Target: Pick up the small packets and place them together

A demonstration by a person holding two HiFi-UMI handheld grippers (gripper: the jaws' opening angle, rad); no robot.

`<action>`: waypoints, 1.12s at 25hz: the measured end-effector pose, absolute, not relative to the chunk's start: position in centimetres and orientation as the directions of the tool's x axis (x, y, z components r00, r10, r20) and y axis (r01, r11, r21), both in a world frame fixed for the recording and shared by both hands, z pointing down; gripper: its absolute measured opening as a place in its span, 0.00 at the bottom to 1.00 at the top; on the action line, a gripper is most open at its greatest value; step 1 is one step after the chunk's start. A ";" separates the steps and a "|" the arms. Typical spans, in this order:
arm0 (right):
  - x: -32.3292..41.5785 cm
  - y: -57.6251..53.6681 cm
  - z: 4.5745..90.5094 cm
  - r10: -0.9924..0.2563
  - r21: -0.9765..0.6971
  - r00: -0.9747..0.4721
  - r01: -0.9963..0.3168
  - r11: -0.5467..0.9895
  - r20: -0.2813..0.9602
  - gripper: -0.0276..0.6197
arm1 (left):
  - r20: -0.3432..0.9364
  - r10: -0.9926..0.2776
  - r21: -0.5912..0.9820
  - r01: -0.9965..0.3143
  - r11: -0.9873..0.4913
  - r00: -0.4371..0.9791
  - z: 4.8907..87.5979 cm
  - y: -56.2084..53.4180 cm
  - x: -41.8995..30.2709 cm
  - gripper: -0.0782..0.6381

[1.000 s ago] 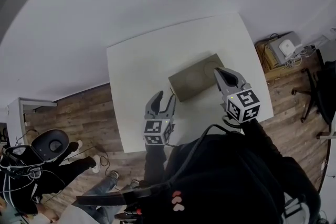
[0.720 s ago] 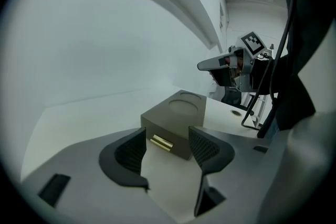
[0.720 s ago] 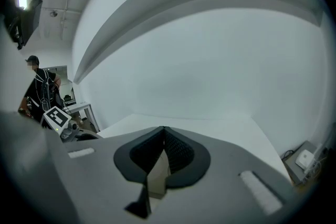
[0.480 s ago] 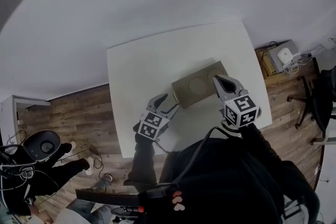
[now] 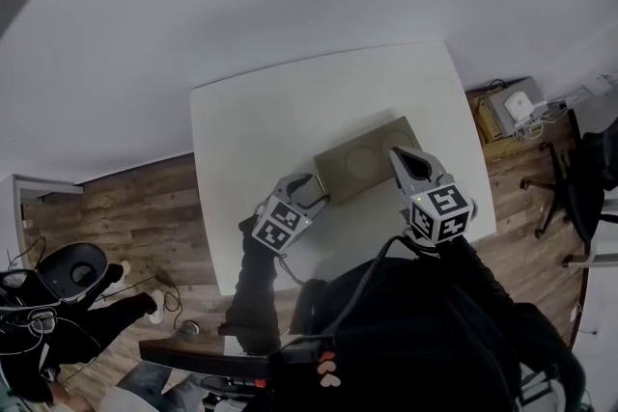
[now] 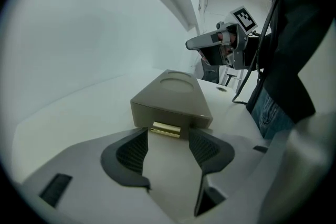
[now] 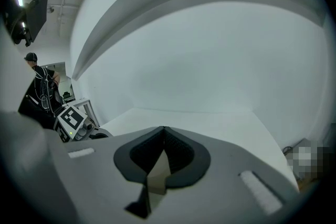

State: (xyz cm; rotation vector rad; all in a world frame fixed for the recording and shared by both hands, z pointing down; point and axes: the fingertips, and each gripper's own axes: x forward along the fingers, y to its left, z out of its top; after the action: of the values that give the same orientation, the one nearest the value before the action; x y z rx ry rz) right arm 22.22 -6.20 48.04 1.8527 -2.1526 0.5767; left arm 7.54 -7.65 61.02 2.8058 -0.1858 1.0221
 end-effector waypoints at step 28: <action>22.7 -6.4 49.5 -0.869 -0.168 -0.158 -0.982 0.088 0.470 0.05 | 0.687 -0.017 -0.007 -0.017 -1.000 0.726 60.8 -8.2 9.0 0.35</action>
State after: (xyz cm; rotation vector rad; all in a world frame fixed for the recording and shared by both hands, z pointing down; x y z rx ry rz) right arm 22.74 -6.43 49.54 1.8538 -2.1171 0.6565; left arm 9.00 -8.24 60.84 2.9191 -0.0285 1.1619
